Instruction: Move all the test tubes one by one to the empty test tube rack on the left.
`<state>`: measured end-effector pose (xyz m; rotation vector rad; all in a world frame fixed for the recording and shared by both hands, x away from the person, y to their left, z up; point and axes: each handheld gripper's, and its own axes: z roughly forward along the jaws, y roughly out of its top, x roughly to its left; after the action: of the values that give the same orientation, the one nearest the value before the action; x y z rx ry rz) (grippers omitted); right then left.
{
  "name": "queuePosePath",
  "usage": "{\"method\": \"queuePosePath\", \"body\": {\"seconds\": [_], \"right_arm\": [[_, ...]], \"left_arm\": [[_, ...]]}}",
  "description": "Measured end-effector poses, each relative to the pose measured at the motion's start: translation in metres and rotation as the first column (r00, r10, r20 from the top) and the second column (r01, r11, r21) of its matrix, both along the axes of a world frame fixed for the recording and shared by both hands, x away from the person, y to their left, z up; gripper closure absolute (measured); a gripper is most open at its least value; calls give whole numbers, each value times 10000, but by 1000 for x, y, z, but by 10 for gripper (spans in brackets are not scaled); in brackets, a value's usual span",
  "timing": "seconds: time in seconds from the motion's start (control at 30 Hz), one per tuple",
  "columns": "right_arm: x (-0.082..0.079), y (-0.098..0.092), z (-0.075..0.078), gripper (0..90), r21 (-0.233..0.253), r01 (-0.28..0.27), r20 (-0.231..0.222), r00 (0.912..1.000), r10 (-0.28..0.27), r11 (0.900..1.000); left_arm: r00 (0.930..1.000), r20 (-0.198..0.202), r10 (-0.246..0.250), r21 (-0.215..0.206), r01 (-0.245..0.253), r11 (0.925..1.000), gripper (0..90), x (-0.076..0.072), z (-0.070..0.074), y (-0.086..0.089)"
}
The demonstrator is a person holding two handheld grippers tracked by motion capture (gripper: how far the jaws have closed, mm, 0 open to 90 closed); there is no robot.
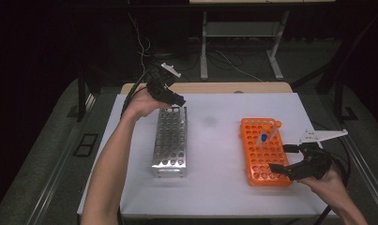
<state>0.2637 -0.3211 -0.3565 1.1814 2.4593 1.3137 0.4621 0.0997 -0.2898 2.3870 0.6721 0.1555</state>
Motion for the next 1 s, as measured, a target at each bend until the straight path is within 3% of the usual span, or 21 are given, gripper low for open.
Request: {"method": "queuePosePath", "body": {"seconds": [0.43, 0.83, 0.93, 1.0], "right_arm": [[0, -3, -5, 3, 90, 44, -32, 10000, -44, 9999], [4, -3, -8, 3, 73, 75, -72, 9999, -75, 9999], [6, -4, -8, 3, 54, 94, -101, 9999, -93, 9999], [7, -3, -8, 3, 29, 94, -87, 9999, -94, 10000]], "left_arm": [[9997, -235, 75, 107, -73, 9999, 747, 5, -26, 1], [9989, -457, 124, -74, -128, 9999, 738, 3, -45, 3], [9975, -669, 222, -244, -239, 9994, 603, 2, -45, 5], [9966, -786, 233, -331, -260, 9991, 558, 0, -44, 6]]}}
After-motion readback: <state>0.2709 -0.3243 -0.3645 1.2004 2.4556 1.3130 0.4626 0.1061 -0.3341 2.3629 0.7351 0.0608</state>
